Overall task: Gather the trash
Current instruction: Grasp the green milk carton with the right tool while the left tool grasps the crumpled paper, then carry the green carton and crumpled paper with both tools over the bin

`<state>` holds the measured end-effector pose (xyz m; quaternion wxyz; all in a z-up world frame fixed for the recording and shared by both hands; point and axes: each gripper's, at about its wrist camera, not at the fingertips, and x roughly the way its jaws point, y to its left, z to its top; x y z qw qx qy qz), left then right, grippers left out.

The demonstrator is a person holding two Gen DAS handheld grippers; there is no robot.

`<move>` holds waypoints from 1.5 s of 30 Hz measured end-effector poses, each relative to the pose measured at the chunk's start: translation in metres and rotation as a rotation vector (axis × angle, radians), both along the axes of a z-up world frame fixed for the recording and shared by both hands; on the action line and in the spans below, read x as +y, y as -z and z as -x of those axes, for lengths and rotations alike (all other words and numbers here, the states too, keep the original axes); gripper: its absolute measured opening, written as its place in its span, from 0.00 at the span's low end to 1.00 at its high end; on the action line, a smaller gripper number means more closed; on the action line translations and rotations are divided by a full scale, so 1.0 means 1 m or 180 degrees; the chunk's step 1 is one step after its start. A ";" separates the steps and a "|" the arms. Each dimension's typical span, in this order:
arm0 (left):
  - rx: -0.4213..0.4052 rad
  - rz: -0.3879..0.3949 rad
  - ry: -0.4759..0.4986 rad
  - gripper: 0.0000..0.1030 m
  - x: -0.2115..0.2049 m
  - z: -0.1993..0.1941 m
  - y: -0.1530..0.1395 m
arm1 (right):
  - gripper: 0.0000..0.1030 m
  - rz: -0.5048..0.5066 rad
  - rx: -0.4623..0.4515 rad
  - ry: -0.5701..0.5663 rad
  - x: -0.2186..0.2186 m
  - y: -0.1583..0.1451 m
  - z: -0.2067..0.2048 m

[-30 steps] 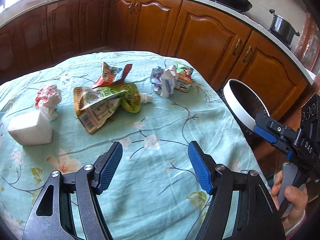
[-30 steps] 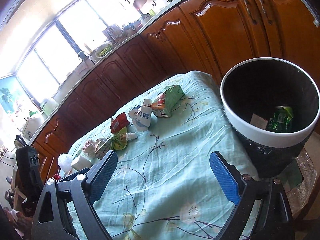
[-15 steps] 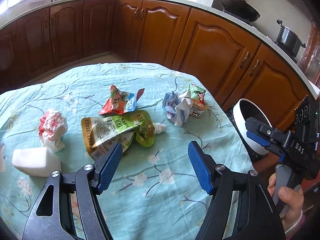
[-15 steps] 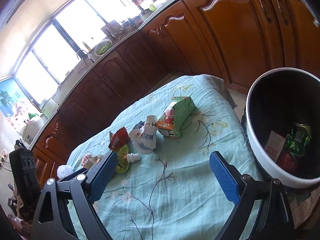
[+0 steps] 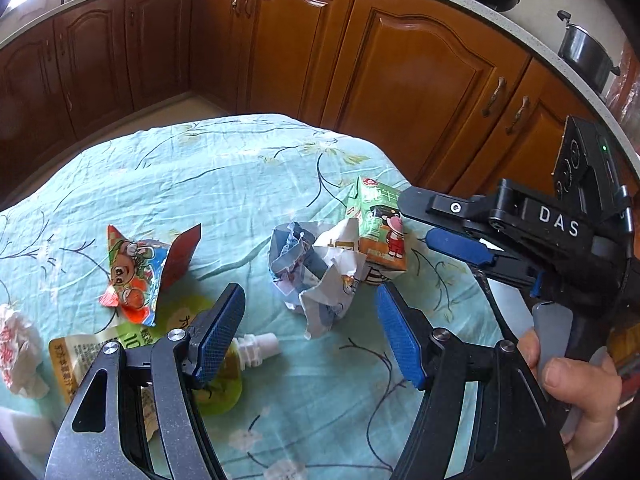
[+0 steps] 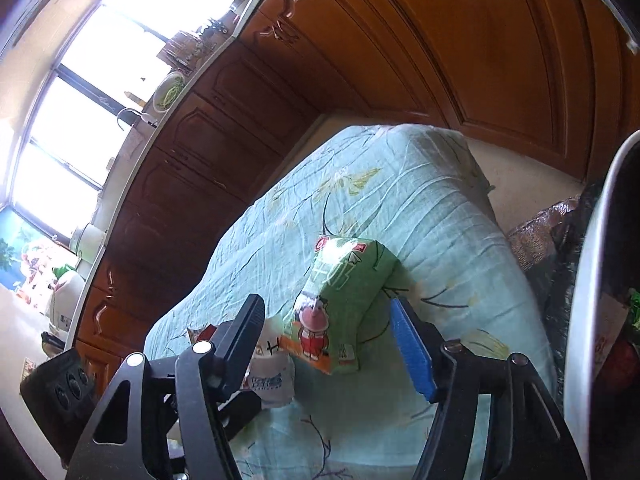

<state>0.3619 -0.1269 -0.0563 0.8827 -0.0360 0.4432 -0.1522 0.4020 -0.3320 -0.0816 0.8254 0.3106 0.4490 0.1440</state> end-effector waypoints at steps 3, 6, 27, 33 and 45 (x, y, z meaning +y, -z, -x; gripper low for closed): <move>0.0078 0.0028 -0.0042 0.66 -0.001 -0.011 0.009 | 0.60 -0.0096 0.0132 -0.0017 0.005 0.011 -0.014; 0.0110 0.0118 -0.0010 0.50 -0.002 -0.015 0.013 | 0.49 -0.0097 0.0193 -0.0044 0.009 0.019 -0.019; -0.0092 0.0368 0.0087 0.27 0.018 0.056 -0.025 | 0.25 0.0058 -0.0316 -0.0187 -0.009 -0.026 0.069; -0.0132 0.0410 0.0270 0.27 -0.005 0.073 -0.033 | 0.25 0.0067 -0.0481 -0.0090 -0.038 -0.047 0.111; -0.0177 0.0465 0.0728 0.27 -0.073 0.097 -0.049 | 0.25 0.0138 -0.0646 0.0366 -0.119 -0.067 0.174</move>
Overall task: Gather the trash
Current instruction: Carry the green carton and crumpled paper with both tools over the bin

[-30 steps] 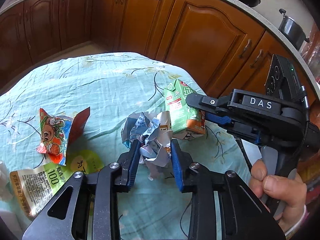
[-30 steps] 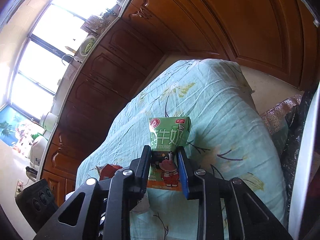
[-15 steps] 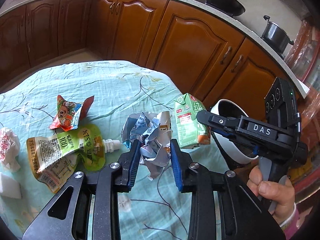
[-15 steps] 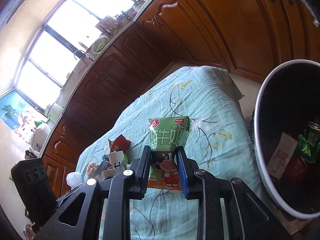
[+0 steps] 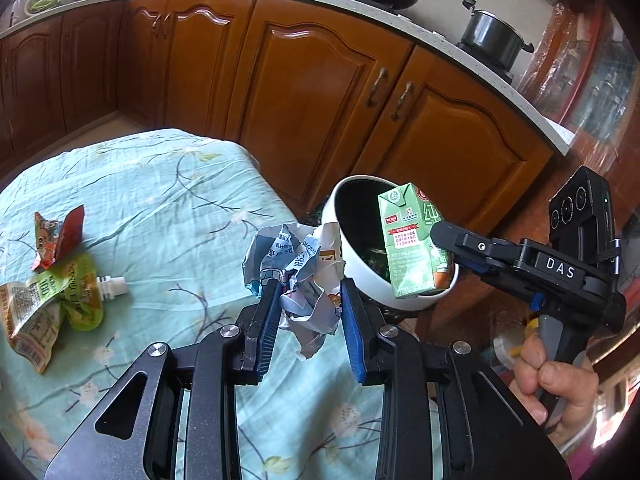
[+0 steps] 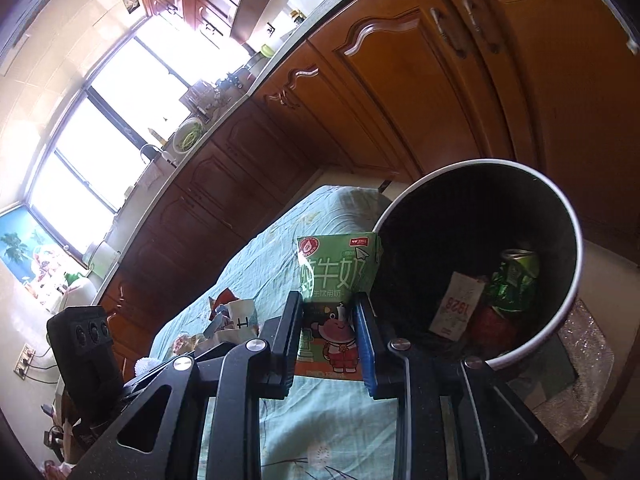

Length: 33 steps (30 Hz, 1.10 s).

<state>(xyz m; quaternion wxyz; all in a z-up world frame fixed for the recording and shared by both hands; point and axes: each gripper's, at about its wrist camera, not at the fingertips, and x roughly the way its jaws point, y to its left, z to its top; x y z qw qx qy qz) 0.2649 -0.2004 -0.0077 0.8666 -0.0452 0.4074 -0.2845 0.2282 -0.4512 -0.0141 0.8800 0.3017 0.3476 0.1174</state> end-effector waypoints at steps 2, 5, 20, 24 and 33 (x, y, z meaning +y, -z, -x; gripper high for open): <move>-0.0026 -0.0015 0.0048 0.27 -0.010 0.002 -0.002 | 0.25 0.0007 0.0007 0.0078 -0.012 0.002 0.005; -0.0058 -0.0021 0.0121 0.27 -0.024 0.005 -0.005 | 0.25 0.0016 0.0012 0.0174 -0.030 0.005 0.013; -0.0049 -0.0214 0.0408 0.27 -0.106 -0.024 -0.005 | 0.25 0.0122 0.0118 0.0403 -0.077 0.017 0.000; -0.0021 -0.0295 0.0450 0.27 -0.125 -0.037 0.001 | 0.25 0.0140 0.0188 0.0405 -0.084 0.025 -0.011; 0.0069 -0.0484 0.0538 0.28 -0.155 -0.053 0.022 | 0.25 0.0197 0.0318 0.0374 -0.090 0.037 -0.022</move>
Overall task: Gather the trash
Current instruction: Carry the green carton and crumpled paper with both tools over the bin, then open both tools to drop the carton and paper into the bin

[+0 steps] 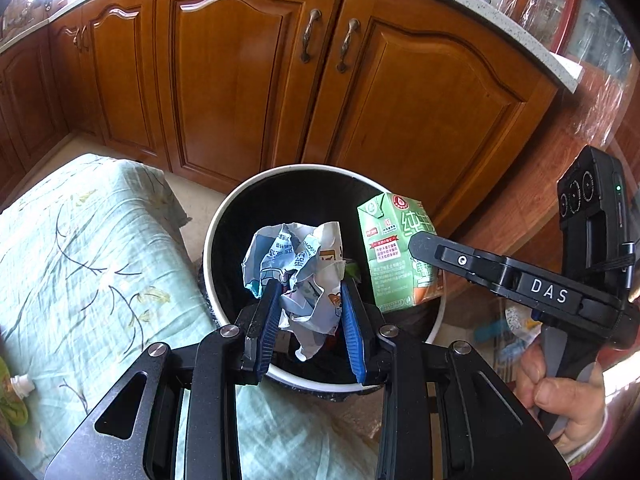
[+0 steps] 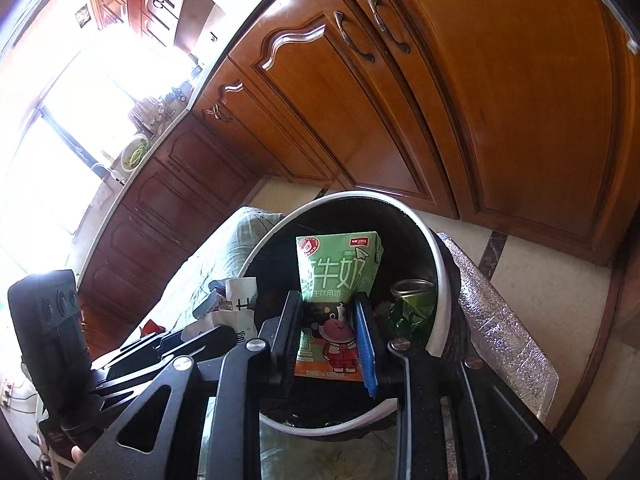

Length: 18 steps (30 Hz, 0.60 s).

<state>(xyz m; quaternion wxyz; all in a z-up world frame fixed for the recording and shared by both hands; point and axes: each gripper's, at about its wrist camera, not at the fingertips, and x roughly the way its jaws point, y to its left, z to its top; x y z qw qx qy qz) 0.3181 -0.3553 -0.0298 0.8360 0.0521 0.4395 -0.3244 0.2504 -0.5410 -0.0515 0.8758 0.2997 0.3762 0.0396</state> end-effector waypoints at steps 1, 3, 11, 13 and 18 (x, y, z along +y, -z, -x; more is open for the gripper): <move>0.0014 -0.0017 0.0010 0.29 -0.004 0.000 0.002 | 0.26 0.0010 0.0021 -0.0010 0.001 -0.001 0.000; 0.0058 -0.0065 0.0019 0.35 -0.008 0.000 0.005 | 0.29 0.0006 0.0057 0.0006 0.001 0.001 -0.004; 0.0084 0.0034 -0.0061 0.55 0.010 0.006 0.007 | 0.58 -0.0135 -0.0061 0.0067 0.000 -0.001 0.005; 0.0069 0.0095 -0.0086 0.55 0.020 0.011 0.004 | 0.66 -0.0159 -0.0111 0.0072 0.003 -0.003 0.010; 0.0033 0.0209 -0.0200 0.58 0.049 0.027 0.000 | 0.80 -0.0175 -0.0273 0.0059 0.020 -0.011 0.027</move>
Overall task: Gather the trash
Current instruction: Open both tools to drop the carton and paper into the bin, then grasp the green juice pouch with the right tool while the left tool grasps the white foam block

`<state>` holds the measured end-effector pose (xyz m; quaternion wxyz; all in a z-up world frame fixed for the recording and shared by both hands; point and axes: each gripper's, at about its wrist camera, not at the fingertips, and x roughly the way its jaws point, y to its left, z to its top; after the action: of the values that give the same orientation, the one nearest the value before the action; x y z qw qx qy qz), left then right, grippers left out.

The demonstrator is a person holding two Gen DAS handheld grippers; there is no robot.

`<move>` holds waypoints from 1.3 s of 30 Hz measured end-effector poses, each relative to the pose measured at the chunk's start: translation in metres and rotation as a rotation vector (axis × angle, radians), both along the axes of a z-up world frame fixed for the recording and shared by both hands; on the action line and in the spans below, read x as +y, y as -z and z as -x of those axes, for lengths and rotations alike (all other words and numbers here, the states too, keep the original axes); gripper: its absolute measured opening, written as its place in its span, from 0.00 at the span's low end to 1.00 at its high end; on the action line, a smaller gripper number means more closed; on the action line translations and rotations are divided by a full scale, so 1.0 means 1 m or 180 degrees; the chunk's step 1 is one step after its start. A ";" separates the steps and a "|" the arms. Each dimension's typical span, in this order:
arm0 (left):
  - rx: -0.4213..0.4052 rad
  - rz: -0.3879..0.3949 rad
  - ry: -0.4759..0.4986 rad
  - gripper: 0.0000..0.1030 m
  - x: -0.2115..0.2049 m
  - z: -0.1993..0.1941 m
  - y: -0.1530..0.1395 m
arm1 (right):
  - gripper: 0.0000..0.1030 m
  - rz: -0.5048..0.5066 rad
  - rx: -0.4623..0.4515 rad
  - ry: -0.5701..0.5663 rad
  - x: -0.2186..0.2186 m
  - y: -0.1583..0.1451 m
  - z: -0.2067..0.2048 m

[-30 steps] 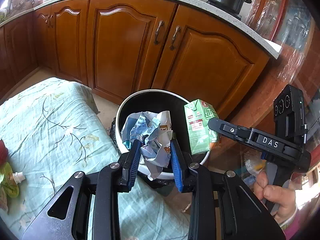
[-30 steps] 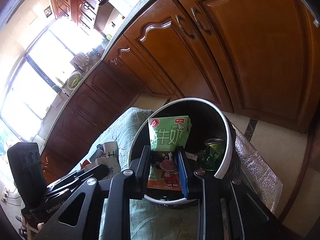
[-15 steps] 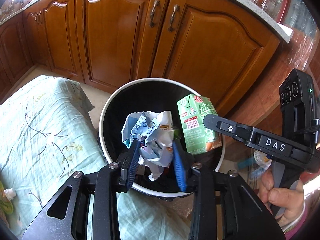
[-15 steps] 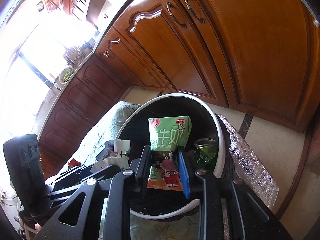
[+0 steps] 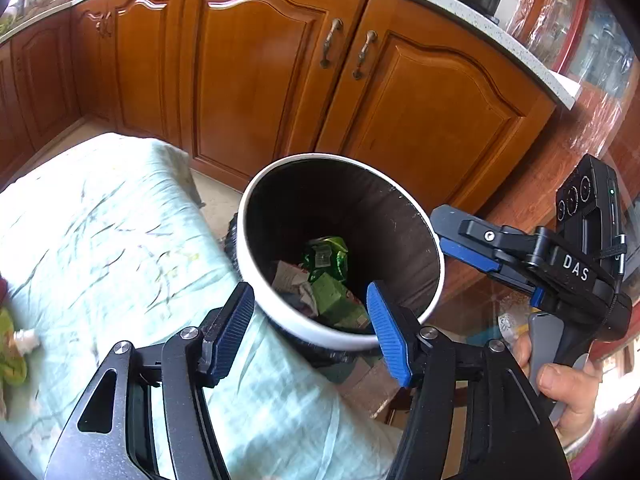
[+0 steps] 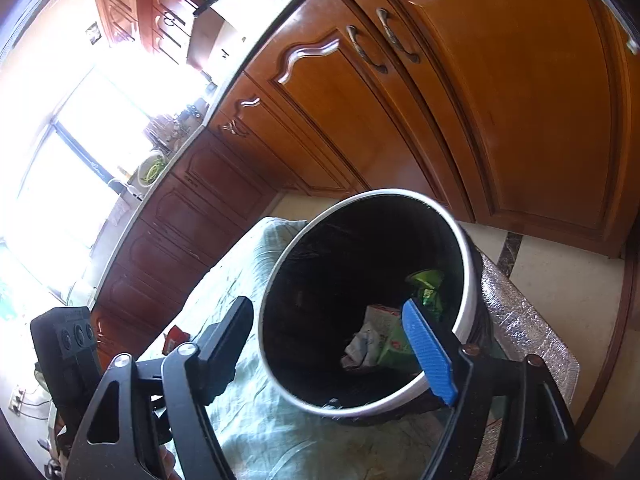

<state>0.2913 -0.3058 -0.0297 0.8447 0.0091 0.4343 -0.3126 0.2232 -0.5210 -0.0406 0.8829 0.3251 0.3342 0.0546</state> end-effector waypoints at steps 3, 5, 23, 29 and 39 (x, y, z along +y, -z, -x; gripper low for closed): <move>-0.0017 0.0028 -0.0090 0.60 0.021 0.012 0.001 | 0.85 -0.0001 -0.0051 -0.0057 0.017 -0.003 0.010; -0.0011 0.0042 -0.0168 0.61 0.039 0.021 0.003 | 0.86 0.0013 -0.0079 -0.0115 0.031 -0.003 0.016; -0.0002 -0.0088 -0.1071 0.61 0.198 0.080 0.023 | 0.87 0.0088 0.0048 -0.0864 0.165 0.017 0.028; -0.0027 -0.0096 -0.1263 0.61 0.234 0.091 0.026 | 0.87 0.0083 0.0070 -0.1080 0.199 0.018 0.021; -0.0181 -0.0262 -0.1486 0.61 0.289 0.095 0.017 | 0.87 -0.0035 0.0144 -0.1359 0.250 0.024 0.003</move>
<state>0.1968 -0.0164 -0.0464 0.9049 -0.0483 0.4131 -0.0904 0.2199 -0.2712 -0.0649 0.8418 0.2529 0.4150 0.2349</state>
